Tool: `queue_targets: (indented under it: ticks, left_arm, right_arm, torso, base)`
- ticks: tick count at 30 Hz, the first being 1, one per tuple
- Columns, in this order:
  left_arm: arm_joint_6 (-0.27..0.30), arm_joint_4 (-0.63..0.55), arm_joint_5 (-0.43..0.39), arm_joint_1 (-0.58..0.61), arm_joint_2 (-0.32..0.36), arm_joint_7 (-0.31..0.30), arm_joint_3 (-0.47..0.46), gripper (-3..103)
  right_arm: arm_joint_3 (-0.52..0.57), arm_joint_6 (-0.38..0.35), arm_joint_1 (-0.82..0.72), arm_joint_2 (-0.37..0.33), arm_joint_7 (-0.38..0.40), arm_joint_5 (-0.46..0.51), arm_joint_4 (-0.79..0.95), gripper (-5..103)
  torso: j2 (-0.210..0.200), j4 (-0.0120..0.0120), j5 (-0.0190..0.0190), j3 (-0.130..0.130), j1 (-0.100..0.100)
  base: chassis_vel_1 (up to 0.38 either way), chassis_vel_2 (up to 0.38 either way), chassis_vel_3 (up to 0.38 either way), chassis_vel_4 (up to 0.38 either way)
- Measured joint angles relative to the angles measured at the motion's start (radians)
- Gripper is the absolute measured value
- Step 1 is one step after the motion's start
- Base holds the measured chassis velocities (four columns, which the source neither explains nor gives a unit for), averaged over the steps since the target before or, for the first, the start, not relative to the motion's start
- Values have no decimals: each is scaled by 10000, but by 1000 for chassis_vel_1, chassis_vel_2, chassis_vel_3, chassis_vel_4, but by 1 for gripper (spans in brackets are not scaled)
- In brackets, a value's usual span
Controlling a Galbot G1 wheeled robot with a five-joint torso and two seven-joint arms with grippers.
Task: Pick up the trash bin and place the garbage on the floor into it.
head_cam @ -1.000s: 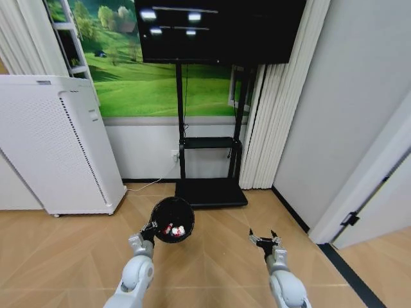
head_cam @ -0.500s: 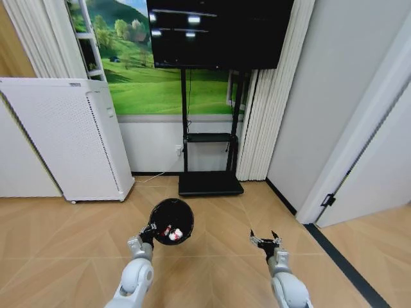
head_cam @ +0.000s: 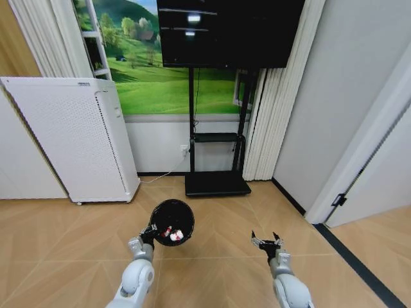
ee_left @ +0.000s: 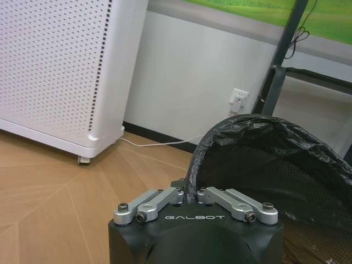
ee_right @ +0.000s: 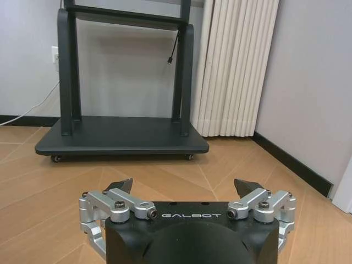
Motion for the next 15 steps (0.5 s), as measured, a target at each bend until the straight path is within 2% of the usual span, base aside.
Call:
queue_targets:
  ticks: [15]
  left_arm:
    - [-35, -335, 46, 406, -4, 10, -133, 4]
  right_arm:
    - [-21, 58, -231, 57, 2, -69, 228, 100]
  torso:
    - [0, 1, -1, -1, -1]
  base:
    - [130, 121, -121, -124]
